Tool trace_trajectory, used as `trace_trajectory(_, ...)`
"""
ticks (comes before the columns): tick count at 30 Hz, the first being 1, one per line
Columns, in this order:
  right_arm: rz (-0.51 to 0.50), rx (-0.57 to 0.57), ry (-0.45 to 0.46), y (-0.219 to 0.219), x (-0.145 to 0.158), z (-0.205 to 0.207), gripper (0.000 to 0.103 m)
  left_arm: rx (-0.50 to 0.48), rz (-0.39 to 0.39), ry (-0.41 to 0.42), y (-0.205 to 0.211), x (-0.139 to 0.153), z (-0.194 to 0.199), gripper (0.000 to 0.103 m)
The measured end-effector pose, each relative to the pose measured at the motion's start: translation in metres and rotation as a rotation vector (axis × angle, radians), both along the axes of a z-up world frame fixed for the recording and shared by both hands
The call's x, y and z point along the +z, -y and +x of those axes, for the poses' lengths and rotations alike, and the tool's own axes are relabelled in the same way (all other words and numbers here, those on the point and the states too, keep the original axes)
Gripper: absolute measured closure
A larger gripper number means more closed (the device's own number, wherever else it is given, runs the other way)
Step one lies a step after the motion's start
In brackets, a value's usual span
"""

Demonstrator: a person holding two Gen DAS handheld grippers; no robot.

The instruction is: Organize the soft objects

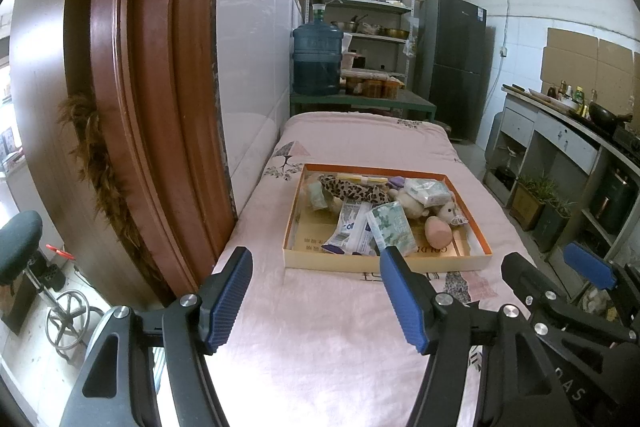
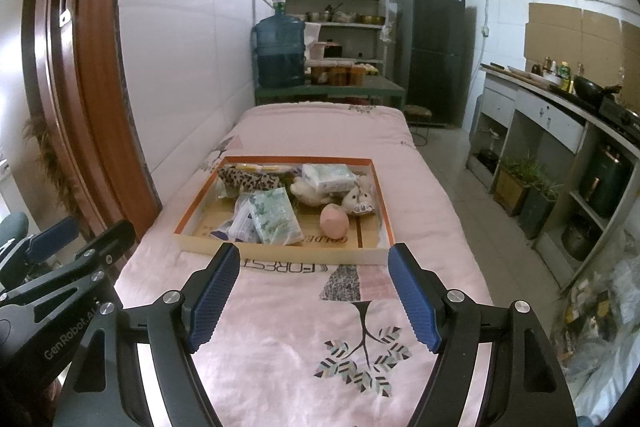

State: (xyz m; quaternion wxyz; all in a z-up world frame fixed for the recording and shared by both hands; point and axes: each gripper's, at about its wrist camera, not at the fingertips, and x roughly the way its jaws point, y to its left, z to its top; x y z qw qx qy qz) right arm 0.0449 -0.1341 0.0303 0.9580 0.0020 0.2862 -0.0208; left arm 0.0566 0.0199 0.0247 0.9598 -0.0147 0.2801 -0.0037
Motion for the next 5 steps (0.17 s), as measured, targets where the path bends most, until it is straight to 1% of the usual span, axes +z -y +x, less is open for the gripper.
trace_trajectory(5, 0.000, -0.001, 0.001, -0.0003, -0.0001, 0.0000, 0.025, 0.004, -0.004, 0.003, -0.0008, -0.0041, -0.0017, 0.037)
